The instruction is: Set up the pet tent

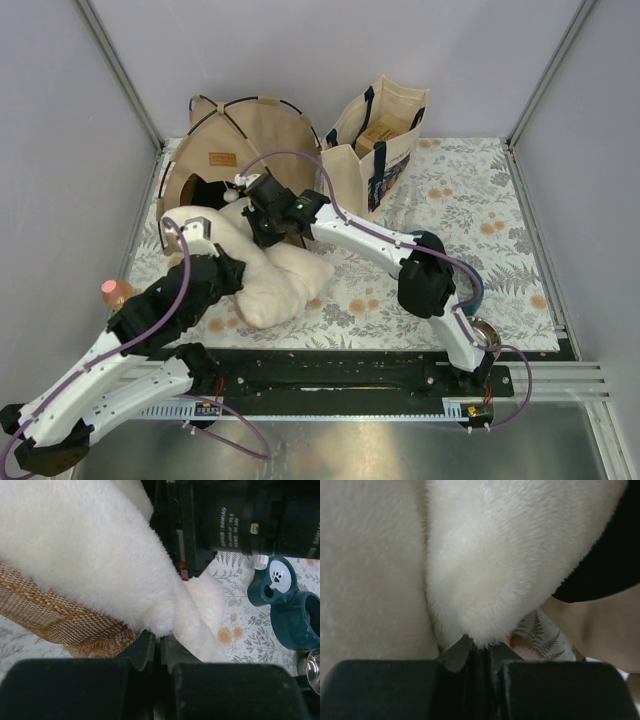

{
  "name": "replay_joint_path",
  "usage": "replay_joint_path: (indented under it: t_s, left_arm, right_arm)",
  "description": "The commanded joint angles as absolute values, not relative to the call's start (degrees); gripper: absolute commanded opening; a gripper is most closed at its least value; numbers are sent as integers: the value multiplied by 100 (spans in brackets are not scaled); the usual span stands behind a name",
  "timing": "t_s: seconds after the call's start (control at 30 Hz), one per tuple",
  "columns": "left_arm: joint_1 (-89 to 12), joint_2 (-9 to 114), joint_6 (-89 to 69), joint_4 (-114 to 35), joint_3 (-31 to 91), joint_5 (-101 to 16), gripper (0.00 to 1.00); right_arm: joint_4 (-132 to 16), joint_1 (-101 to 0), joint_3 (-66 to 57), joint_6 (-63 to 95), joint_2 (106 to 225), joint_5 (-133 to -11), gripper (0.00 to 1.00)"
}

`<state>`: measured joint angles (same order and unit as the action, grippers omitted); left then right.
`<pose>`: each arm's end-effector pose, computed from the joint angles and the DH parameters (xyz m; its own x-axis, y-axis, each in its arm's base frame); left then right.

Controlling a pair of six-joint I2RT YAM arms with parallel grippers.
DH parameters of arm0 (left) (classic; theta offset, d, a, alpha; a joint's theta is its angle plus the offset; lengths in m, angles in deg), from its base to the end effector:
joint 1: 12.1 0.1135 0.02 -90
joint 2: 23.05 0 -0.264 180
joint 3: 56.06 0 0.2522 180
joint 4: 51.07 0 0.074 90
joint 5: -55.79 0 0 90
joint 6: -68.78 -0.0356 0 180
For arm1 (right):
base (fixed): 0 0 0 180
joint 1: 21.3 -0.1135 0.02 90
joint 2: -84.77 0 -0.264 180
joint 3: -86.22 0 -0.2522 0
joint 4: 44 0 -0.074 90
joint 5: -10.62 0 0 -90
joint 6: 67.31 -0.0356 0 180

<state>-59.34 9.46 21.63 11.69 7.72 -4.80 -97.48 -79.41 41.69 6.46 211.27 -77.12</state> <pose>0.0824 -0.0634 0.3314 -0.5016 -0.3301 -0.7996 0.0193 0.9198 -0.3919 0.2652 0.4289 0.2882 -0.5969 -0.4306 -0.6770 -0.7253 0.6503 0.2259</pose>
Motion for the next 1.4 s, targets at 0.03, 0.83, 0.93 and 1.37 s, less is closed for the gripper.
replay_joint_path:
  t_s: [0.03,0.83,0.93,1.37]
  left_arm:
    - [-5974,1377,1605,-1505,209,-873,0]
    - [-3179,2608,725,-1903,349,-2834,0]
    - [-3100,2591,787,-1692,288,-2482,1]
    - [-2792,2661,971,-1648,-38,-2103,22]
  right_arm:
    - [-8809,-7852,3777,177,21028,-7604,12]
    - [-5829,-7852,1061,-473,19658,-7525,65]
    - [-5829,-7852,788,-552,19218,-7368,76]
    - [-5494,-7843,-759,-808,17811,-7358,99]
